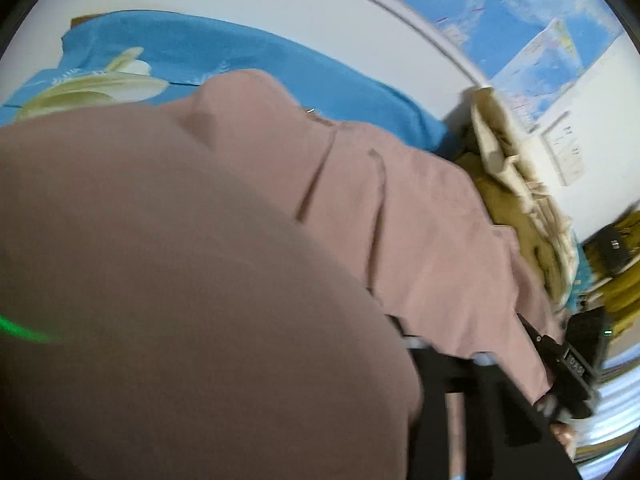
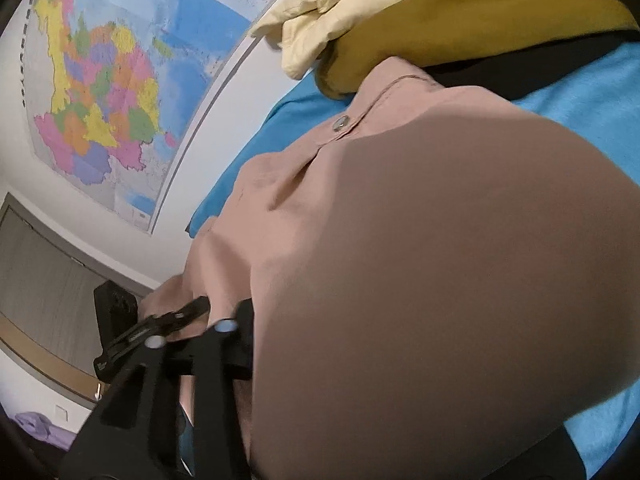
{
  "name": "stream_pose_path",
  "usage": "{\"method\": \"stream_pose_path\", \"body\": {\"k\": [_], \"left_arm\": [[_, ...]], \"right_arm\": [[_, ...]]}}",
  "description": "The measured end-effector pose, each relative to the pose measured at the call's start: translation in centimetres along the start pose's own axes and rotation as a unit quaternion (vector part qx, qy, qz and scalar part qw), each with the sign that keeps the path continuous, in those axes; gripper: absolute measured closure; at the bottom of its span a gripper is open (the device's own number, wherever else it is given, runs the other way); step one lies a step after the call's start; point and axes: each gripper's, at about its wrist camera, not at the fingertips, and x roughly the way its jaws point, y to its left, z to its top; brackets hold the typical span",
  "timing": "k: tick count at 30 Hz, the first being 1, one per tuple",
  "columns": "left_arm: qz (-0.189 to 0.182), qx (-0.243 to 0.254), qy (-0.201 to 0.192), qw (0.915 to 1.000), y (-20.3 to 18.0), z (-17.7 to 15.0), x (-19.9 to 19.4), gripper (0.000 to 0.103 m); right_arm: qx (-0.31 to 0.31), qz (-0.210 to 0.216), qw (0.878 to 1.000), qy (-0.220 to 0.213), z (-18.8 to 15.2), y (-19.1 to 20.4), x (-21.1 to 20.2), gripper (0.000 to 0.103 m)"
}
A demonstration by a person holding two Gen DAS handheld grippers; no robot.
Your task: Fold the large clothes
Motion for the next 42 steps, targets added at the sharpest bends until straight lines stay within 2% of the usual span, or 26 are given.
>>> {"method": "stream_pose_path", "body": {"k": [1,6,14,19,22,26,28,30,32,34,35,37,38,39,40,41,42], "left_arm": [[-0.002,-0.004,0.001,1.0000,0.2,0.0,-0.1,0.080],[-0.020,0.001,-0.004,0.9998,0.3,1.1,-1.8,0.088],[-0.026,0.026,-0.051,0.9980,-0.1,6.2,-7.2,0.089],[0.015,0.041,-0.097,0.9943,0.3,9.7,-10.2,0.090],[0.031,0.029,-0.128,0.9909,1.9,12.2,-12.5,0.090],[0.064,0.012,-0.178,0.9819,5.3,15.5,-15.9,0.090],[0.087,0.009,-0.206,0.9747,7.4,16.9,-17.4,0.090],[0.113,0.000,-0.223,0.9682,10.1,17.9,-17.9,0.090],[0.148,-0.012,-0.225,0.9630,13.1,18.4,-17.3,0.089],[0.183,-0.019,-0.202,0.9619,17.1,18.4,-15.2,0.089],[0.195,-0.031,-0.188,0.9622,19.3,18.1,-14.2,0.088],[0.218,-0.073,-0.126,0.9651,23.8,17.2,-11.0,0.088],[0.216,-0.096,-0.094,0.9670,25.9,16.5,-9.5,0.088],[0.206,-0.105,-0.097,0.9680,26.8,15.9,-9.2,0.087],[0.197,-0.098,-0.120,0.9682,26.8,15.4,-9.8,0.084],[0.201,-0.096,-0.121,0.9674,26.6,15.3,-10.0,0.083],[0.212,-0.094,-0.119,0.9655,26.3,15.4,-10.2,0.076]], "right_arm": [[-0.011,-0.004,1.000,-0.003,0.2,0.5,-0.2,0.087],[-0.068,-0.003,0.997,-0.023,1.6,4.4,-1.5,0.088],[-0.147,0.008,0.989,-0.033,5.5,11.5,-1.7,0.089],[-0.188,0.025,0.981,-0.038,8.3,16.4,0.5,0.089],[-0.209,0.041,0.976,-0.042,10.0,19.4,2.4,0.089],[-0.233,0.077,0.968,-0.046,12.0,24.1,6.7,0.089],[-0.242,0.101,0.964,-0.043,12.2,25.7,8.6,0.089],[-0.251,0.118,0.960,-0.032,11.5,27.0,11.9,0.089],[-0.268,0.114,0.957,-0.016,9.7,27.7,15.6,0.089],[-0.269,0.109,0.957,0.027,7.0,27.2,20.4,0.088],[-0.274,0.089,0.955,0.066,5.1,26.5,23.6,0.088],[-0.254,0.062,0.954,0.148,2.5,24.5,27.9,0.084],[-0.243,0.064,0.954,0.166,1.5,23.4,28.8,0.080],[-0.238,0.066,0.955,0.166,1.3,22.8,28.8,0.072],[-0.229,0.072,0.957,0.162,1.4,22.2,28.2,0.063],[-0.221,0.076,0.958,0.163,1.7,21.8,27.6,0.059],[-0.213,0.087,0.959,0.166,2.2,21.3,26.6,0.056]]}}
